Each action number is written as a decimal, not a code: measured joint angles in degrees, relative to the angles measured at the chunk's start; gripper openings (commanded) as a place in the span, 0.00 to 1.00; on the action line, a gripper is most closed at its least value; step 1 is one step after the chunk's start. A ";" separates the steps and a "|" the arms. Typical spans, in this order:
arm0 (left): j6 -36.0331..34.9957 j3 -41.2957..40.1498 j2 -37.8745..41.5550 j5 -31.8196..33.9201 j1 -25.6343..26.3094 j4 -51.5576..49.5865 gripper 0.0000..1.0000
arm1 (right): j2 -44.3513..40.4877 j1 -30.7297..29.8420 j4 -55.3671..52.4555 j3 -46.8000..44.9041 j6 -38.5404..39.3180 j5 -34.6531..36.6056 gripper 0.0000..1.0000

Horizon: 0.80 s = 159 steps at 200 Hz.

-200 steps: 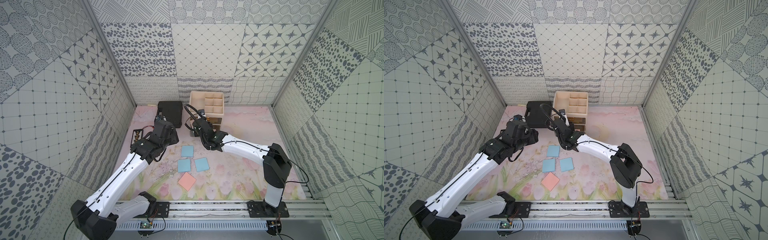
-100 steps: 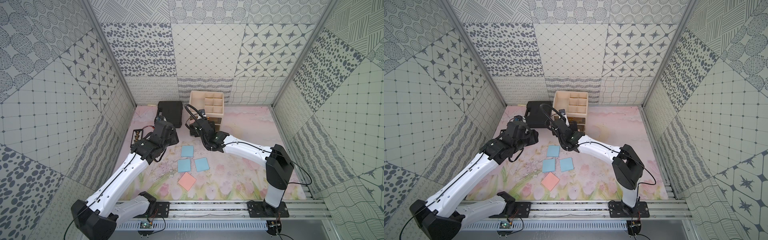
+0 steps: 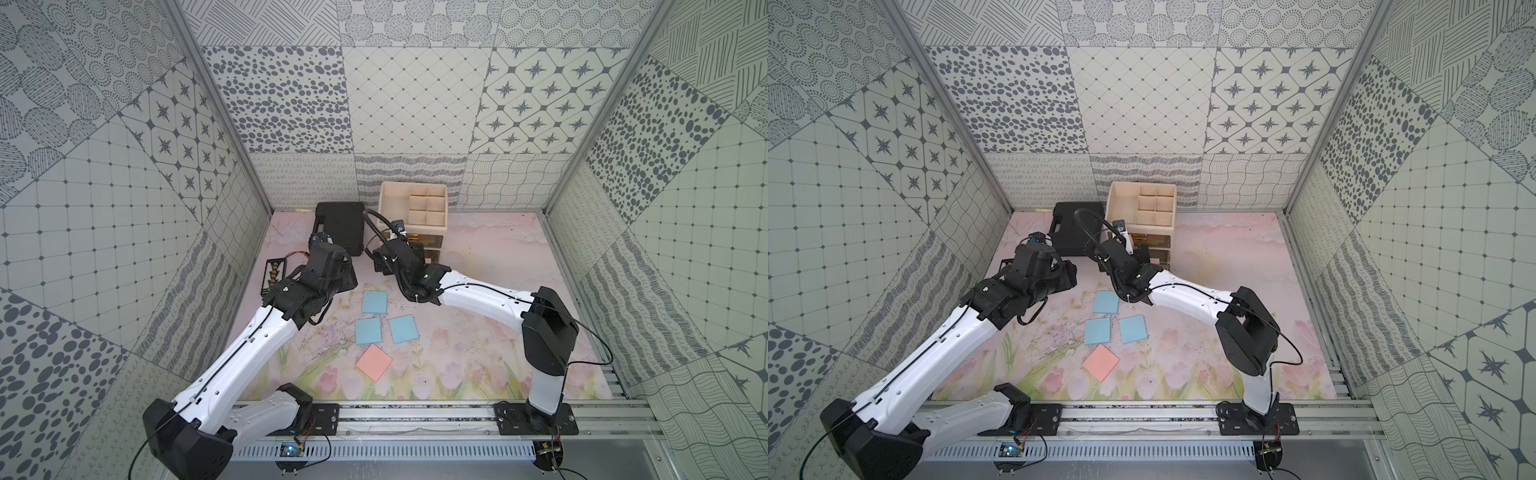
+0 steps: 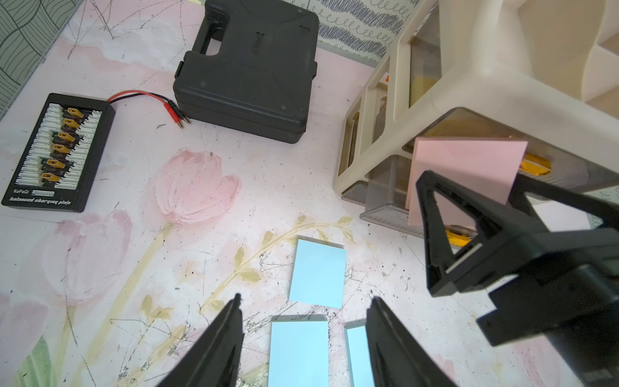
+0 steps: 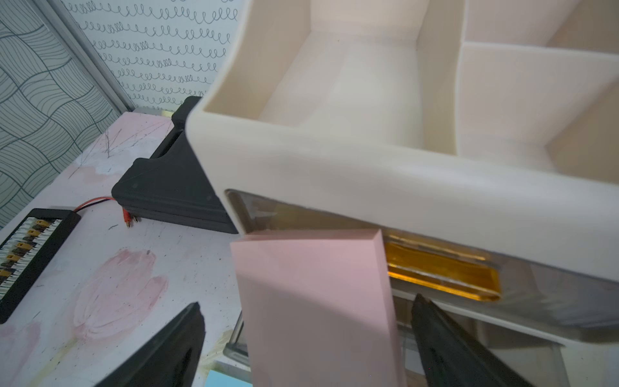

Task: Please put the sticky notes in the drawer by color
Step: Adjust the sticky notes in the drawer.

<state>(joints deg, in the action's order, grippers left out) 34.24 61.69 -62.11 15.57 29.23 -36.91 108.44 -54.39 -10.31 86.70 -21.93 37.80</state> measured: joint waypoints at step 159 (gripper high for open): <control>-0.39 -0.42 1.14 -0.20 -0.42 0.11 0.62 | 8.22 -1.57 -2.71 6.16 1.09 10.19 0.52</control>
<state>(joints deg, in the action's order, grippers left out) 33.85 61.28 -60.97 15.38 28.82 -36.80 116.66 -55.96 -13.02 92.86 -20.84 47.99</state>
